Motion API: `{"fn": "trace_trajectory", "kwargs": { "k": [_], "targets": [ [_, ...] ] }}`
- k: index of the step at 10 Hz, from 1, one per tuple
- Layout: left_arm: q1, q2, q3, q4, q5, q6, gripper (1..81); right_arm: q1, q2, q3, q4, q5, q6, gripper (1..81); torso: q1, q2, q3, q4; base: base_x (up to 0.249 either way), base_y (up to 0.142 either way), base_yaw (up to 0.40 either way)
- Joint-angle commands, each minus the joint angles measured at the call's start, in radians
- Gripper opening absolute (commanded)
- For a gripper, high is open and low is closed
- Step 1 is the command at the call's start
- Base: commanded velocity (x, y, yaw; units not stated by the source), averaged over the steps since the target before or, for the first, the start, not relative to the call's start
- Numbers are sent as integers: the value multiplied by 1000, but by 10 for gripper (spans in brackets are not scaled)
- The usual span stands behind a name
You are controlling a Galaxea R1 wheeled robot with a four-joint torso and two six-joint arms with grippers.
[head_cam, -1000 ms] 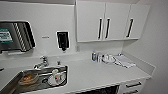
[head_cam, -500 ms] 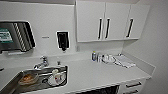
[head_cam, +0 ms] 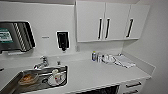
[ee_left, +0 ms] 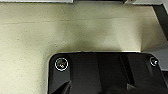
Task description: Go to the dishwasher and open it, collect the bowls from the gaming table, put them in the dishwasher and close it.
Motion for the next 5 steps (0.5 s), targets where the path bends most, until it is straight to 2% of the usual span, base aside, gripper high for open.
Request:
{"fn": "trace_trajectory", "kwargs": {
  "k": [1, 2, 3, 5],
  "targets": [
    [-50, -11, -4, 7, 33, -2, 811, 13, 104, -152, 18, -76, -88, 811, 0, 0, 0, 0, 0, 0, 0],
    [-50, -11, -4, 7, 32, -1, 811, 4, 130, -155, 10, -42, -97, 811, 0, 0, 0, 0, 0, 0, 0],
    [-50, -11, -4, 7, 32, -1, 811, 3, 167, -152, -45, 24, -96, 811, 0, 0, 0, 0, 0, 0, 0],
    [-50, -11, -4, 5, 33, -1, 811, 19, 225, -141, -85, 125, -92, 811, 0, 0, 0, 0, 0, 0, 0]
  ]
}}
